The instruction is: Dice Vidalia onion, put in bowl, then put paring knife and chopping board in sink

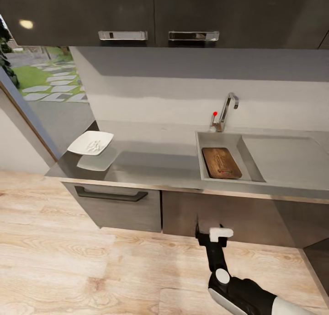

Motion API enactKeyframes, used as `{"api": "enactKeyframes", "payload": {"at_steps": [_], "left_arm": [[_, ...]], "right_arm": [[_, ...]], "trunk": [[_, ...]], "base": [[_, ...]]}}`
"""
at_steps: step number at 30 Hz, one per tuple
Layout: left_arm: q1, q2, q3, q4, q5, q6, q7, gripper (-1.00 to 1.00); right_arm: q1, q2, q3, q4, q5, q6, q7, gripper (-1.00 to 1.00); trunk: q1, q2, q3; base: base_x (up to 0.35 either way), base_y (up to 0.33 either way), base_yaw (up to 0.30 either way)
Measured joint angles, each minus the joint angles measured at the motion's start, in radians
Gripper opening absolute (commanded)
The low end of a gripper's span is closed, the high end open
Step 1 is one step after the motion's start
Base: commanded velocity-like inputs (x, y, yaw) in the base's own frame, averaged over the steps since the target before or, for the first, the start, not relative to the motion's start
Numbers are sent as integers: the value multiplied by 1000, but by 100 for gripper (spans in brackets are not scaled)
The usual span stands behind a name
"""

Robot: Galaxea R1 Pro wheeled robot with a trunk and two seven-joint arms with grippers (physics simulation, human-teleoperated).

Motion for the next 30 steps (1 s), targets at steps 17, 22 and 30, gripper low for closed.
{"api": "enactKeyframes", "payload": {"at_steps": [17, 22, 30], "left_arm": [[0, 7, 3, -10, 8, 2, 3, 100], [0, 12, 3, -10, 8, 2, 3, 100], [0, 15, 5, -22, 10, 0, 4, 100]], "right_arm": [[311, 283, -1, 925, -484, -285, 731, 100], [330, 282, 1, 924, -530, -314, 732, 100], [336, 282, 1, 927, -527, -309, 731, 100]], "trunk": [[0, 0, 6], [0, 0, 13], [0, 0, 25]], "base": [[0, 0, -14], [0, 0, -54], [0, 0, 0]]}}
